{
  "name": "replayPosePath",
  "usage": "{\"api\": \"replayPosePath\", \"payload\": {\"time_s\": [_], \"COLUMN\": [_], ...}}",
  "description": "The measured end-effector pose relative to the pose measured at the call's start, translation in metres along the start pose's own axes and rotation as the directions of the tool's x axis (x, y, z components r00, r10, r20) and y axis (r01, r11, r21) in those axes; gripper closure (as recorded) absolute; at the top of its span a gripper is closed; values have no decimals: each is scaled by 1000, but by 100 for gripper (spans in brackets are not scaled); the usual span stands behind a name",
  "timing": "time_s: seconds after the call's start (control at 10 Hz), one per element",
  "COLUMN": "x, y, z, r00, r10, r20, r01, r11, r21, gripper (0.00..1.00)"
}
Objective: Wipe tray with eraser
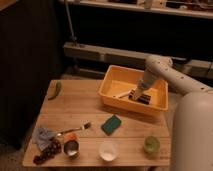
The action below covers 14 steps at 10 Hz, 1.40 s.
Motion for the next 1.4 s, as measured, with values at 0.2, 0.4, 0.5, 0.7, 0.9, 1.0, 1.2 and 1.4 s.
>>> {"api": "replayPosePath", "payload": {"time_s": [0.2, 0.4, 0.5, 0.7, 0.9, 1.0, 1.2, 1.4], "x": [-1, -2, -4, -35, -72, -95, -123, -132], "y": [-23, -58, -64, -78, -65, -49, -13, 28], "z": [5, 10, 12, 16, 13, 9, 10, 17], "r00": [999, 995, 994, 996, 999, 999, 993, 982], "r10": [36, 83, 91, 78, 31, -17, -93, -160], "r20": [-30, -61, -67, -44, 9, 41, 74, 97], "r01": [-35, -79, -87, -74, -31, 14, 90, 160], "r11": [999, 995, 994, 994, 997, 997, 995, 987], "r21": [26, 58, 62, 76, 75, 69, 46, 13], "gripper": [91, 91, 91, 91, 91, 91, 91, 91]}}
